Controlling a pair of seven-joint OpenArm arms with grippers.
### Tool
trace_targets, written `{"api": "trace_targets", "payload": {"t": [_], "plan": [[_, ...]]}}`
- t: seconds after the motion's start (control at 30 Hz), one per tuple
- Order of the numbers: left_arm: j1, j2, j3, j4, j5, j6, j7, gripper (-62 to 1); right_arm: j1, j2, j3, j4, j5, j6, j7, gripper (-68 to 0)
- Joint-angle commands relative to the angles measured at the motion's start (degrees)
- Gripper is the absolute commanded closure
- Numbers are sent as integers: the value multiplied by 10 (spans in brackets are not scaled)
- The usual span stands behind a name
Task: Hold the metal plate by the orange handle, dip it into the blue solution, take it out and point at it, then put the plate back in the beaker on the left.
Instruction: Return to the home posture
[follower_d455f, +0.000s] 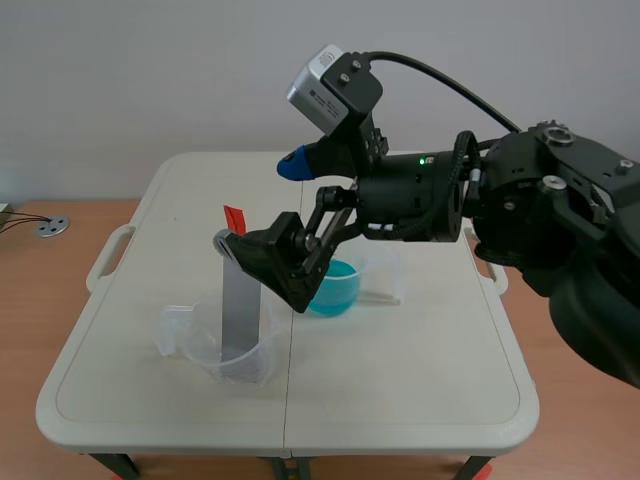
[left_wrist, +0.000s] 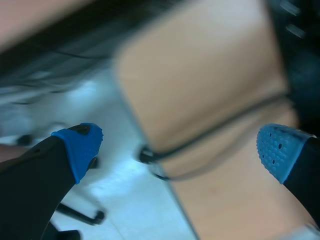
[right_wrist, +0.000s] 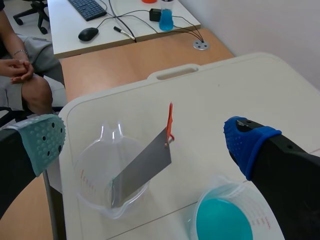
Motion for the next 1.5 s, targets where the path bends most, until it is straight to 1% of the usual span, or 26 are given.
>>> {"api": "trace_targets", "payload": {"t": [0.0,0.13,0.27,0.37,0.47,0.67,0.73,0.8,0.93,1.03,1.1,1.23,1.37,1.47], "plan": [[-5,-5,-44,30,-6,5,-7,-623,-8,10,17,25,10,-9,7,-664],[-5,-5,-132,80,-8,5,-34,-623,-53,28,52,61,10,-12,14,-663],[-6,2,-190,133,-8,7,-66,-623,-99,44,85,95,10,-13,25,-663],[-20,24,-215,170,-5,11,-84,-623,-134,55,110,118,10,-13,29,-663],[-41,62,-225,198,8,15,-105,-623,-171,63,138,138,10,-14,39,-663],[-49,151,-222,252,33,13,-175,-623,-243,62,205,160,10,-17,66,-663],[-49,175,-216,273,52,13,-183,-623,-263,62,223,162,9,-17,76,-663],[-49,189,-202,293,79,11,-183,-623,-283,62,239,165,6,-17,86,-663],[-49,192,-162,321,116,10,-183,-623,-318,62,267,168,6,-19,103,-663],[-49,192,-135,335,134,10,-183,-623,-343,62,282,168,5,-31,121,-663],[-49,192,-117,341,136,10,-183,-623,-359,62,289,169,5,-42,132,-663],[-51,192,-93,341,149,11,-183,-623,-390,62,299,171,-1,-55,150,-663],[-54,192,-93,341,148,11,-183,-623,-418,62,300,176,-27,-71,171,-663],[-57,192,-93,341,148,11,-182,-623,-435,62,300,176,-37,-73,183,-663]]}}
